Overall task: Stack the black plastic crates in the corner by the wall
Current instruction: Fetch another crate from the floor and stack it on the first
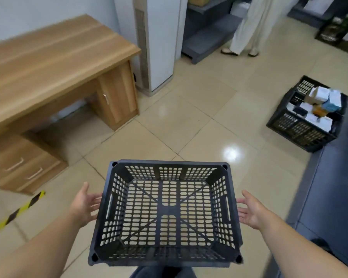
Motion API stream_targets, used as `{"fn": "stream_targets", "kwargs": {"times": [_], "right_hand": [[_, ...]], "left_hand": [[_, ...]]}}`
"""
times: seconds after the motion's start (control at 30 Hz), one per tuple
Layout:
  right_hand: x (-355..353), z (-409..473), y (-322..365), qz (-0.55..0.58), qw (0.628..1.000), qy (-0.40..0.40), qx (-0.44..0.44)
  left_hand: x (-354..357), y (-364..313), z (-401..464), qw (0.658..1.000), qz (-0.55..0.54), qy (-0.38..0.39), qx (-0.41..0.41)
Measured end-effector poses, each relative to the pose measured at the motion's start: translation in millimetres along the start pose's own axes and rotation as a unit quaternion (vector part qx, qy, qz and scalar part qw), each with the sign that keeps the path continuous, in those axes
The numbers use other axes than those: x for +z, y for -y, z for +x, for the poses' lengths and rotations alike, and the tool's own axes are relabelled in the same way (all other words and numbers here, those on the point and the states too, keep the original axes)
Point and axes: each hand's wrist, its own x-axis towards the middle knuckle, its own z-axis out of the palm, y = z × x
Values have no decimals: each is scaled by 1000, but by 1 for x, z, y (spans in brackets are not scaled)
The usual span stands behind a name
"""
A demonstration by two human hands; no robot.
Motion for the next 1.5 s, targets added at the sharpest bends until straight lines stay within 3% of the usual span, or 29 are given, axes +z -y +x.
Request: {"fn": "stream_targets", "kwargs": {"times": [0.4,0.63,1.0,1.5], "right_hand": [[113,-25,58,-158,981,101,-42],[204,-59,46,-263,952,143,-63],[354,-130,-42,-388,894,192,-117],[562,-265,-200,-476,837,218,-157]], "left_hand": [[-77,95,-71,973,-179,-144,1],[-135,162,-121,944,-273,-187,5],[-255,270,-164,861,-437,-261,-8],[-493,344,-200,829,-477,-291,-2]]}}
